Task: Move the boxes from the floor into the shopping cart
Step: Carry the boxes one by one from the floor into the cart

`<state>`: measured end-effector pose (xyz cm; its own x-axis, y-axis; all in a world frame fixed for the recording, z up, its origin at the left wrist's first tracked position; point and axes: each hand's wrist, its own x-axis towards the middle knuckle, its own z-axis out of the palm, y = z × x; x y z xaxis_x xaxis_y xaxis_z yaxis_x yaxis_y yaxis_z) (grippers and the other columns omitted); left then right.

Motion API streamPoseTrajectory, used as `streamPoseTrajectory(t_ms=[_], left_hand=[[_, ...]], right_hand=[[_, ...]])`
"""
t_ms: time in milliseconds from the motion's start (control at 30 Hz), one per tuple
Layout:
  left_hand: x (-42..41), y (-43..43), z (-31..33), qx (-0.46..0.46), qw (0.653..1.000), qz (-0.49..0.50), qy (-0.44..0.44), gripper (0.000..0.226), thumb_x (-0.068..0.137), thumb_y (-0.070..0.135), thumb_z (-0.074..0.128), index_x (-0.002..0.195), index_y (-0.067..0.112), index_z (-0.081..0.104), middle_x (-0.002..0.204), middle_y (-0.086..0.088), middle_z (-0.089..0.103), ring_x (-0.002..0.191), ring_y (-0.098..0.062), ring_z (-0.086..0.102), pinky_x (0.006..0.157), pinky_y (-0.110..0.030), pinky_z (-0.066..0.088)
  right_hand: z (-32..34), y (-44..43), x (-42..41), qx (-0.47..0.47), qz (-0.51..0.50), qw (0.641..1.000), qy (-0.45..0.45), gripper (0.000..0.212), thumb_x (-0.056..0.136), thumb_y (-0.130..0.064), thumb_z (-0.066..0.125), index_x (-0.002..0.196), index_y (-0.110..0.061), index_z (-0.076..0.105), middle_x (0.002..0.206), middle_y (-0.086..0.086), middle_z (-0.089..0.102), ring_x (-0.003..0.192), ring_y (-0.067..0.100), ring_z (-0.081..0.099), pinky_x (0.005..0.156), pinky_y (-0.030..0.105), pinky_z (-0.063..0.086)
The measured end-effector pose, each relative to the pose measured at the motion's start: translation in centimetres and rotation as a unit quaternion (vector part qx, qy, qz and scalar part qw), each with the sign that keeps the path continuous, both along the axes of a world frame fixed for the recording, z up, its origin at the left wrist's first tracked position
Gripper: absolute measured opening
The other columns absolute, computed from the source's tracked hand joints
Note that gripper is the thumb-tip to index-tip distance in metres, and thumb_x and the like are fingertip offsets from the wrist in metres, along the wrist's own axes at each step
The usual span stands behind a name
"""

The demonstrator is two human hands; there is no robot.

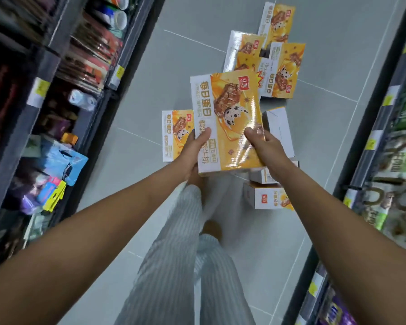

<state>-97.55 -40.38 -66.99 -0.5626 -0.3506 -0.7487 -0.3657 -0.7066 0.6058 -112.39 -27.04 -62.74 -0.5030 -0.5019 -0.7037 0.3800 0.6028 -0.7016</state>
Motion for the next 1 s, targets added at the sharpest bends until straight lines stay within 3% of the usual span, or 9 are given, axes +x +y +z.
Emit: streamPoseTrajectory(t_ms=[200,267,367,500,600,700,833,900,1000], left_hand=[[8.8,3.7,9.4,-0.027,0.997,0.065,-0.026,0.074,0.071,0.054,0.066,0.136,0.024,0.047,0.121,-0.006,0.067,0.109,-0.029,0.065,0.099,-0.052,0.048],[12.7,4.9,11.7,-0.026,0.995,0.097,-0.028,0.077,0.067,0.057,0.068,0.134,0.024,0.048,0.120,-0.006,0.068,0.109,-0.030,0.065,0.099,-0.053,0.046],[17.8,6.8,14.1,-0.028,0.991,0.132,-0.026,0.082,0.064,0.062,0.070,0.133,0.023,0.047,0.121,-0.007,0.067,0.111,-0.031,0.064,0.100,-0.054,0.045],[25.5,9.4,17.0,-0.038,0.980,0.192,-0.038,0.079,0.064,0.064,0.067,0.130,0.026,0.048,0.118,-0.006,0.068,0.109,-0.031,0.065,0.099,-0.056,0.045],[31.4,11.5,18.8,-0.037,0.965,0.253,-0.052,0.078,0.063,0.064,0.065,0.130,0.028,0.049,0.115,-0.004,0.070,0.106,-0.028,0.067,0.097,-0.053,0.047],[38.2,14.9,20.9,-0.048,0.944,0.319,-0.065,0.068,0.072,0.058,0.061,0.130,0.024,0.050,0.114,-0.004,0.070,0.101,-0.025,0.068,0.091,-0.044,0.053],[48.8,21.4,22.7,-0.060,0.903,0.419,-0.081,0.048,0.090,0.048,0.055,0.129,0.021,0.051,0.116,-0.006,0.069,0.097,-0.024,0.069,0.079,-0.036,0.056],[53.7,25.2,23.7,-0.066,0.881,0.461,-0.084,0.048,0.090,0.049,0.054,0.128,0.021,0.052,0.116,-0.005,0.069,0.100,-0.024,0.068,0.087,-0.041,0.055],[60.6,31.6,25.9,-0.062,0.843,0.528,-0.085,0.042,0.092,0.045,0.053,0.125,0.018,0.053,0.112,-0.003,0.070,0.091,-0.019,0.069,0.072,-0.032,0.055]], right_hand=[[9.2,2.0,6.6,0.001,0.092,0.994,-0.055,0.022,0.092,-0.045,0.059,0.107,-0.030,0.061,0.104,-0.002,0.072,0.091,0.016,0.070,0.087,0.032,0.054],[12.1,1.9,9.5,-0.011,0.125,0.988,-0.091,0.024,0.096,-0.041,0.054,0.113,-0.025,0.061,0.101,0.000,0.074,0.086,0.015,0.072,0.082,0.030,0.057],[15.2,1.4,13.5,-0.006,0.161,0.982,-0.098,0.026,0.098,-0.043,0.048,0.099,-0.024,0.066,0.081,-0.004,0.077,0.073,0.012,0.074,0.067,0.025,0.059],[17.8,0.8,20.6,0.014,0.231,0.972,-0.040,0.039,0.091,-0.055,0.055,0.106,-0.022,0.070,0.099,0.004,0.076,0.092,0.023,0.073,0.088,0.040,0.057],[19.1,0.7,26.5,0.015,0.284,0.959,0.001,0.042,0.090,-0.054,0.058,0.111,-0.021,0.070,0.099,0.003,0.076,0.087,0.017,0.073,0.084,0.035,0.058],[20.4,1.3,33.7,0.020,0.351,0.935,0.041,0.043,0.090,-0.056,0.056,0.108,-0.020,0.071,0.094,0.000,0.074,0.079,0.012,0.070,0.075,0.029,0.056],[22.3,4.2,44.9,-0.008,0.433,0.899,0.062,0.030,0.094,-0.051,0.051,0.098,-0.024,0.064,0.077,-0.010,0.066,0.066,0.003,0.063,0.049,0.015,0.045],[23.4,6.3,50.4,-0.023,0.470,0.880,0.065,0.028,0.094,-0.050,0.053,0.089,-0.025,0.065,0.076,-0.008,0.067,0.065,0.005,0.064,0.049,0.015,0.047],[24.4,9.8,58.5,-0.032,0.528,0.846,0.067,0.029,0.092,-0.052,0.055,0.086,-0.025,0.066,0.079,-0.005,0.070,0.071,0.010,0.067,0.063,0.024,0.050]])
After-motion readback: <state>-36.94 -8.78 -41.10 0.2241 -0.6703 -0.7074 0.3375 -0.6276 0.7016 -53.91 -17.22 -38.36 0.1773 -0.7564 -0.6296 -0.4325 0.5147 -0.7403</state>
